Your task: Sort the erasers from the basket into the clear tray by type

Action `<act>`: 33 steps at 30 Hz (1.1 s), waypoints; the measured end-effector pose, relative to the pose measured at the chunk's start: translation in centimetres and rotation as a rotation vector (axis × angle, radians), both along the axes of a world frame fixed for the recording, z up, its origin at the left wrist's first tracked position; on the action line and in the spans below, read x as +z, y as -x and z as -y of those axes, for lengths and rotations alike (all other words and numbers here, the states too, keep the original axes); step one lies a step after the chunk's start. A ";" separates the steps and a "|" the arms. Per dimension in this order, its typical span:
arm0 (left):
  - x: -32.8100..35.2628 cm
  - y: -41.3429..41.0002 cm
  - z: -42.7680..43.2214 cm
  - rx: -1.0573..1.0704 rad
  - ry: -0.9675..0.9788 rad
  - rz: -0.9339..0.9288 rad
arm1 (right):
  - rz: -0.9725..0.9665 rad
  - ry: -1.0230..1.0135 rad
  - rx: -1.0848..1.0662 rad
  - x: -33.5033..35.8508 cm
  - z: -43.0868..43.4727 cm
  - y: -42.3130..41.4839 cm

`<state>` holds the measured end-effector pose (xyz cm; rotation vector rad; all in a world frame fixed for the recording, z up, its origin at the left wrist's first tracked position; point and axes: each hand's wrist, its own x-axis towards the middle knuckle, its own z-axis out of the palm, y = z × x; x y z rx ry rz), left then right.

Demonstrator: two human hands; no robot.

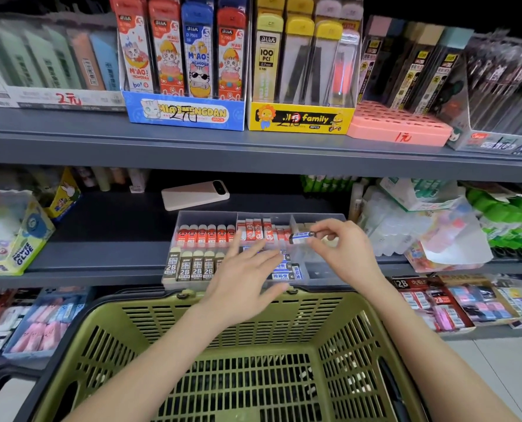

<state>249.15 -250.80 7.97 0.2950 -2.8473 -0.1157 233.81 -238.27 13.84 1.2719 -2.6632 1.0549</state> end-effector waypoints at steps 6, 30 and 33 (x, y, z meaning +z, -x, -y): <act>0.0 -0.4 -0.2 -0.004 0.019 -0.138 | -0.224 -0.121 0.101 -0.7 1.6 0.2; 0.3 -1.5 -0.6 -0.010 -0.002 -0.157 | -0.335 -0.077 0.105 -2.6 1.2 -2.0; 0.8 -1.9 -0.3 0.009 -0.076 -0.202 | -0.308 -0.009 0.081 -1.2 0.6 -2.3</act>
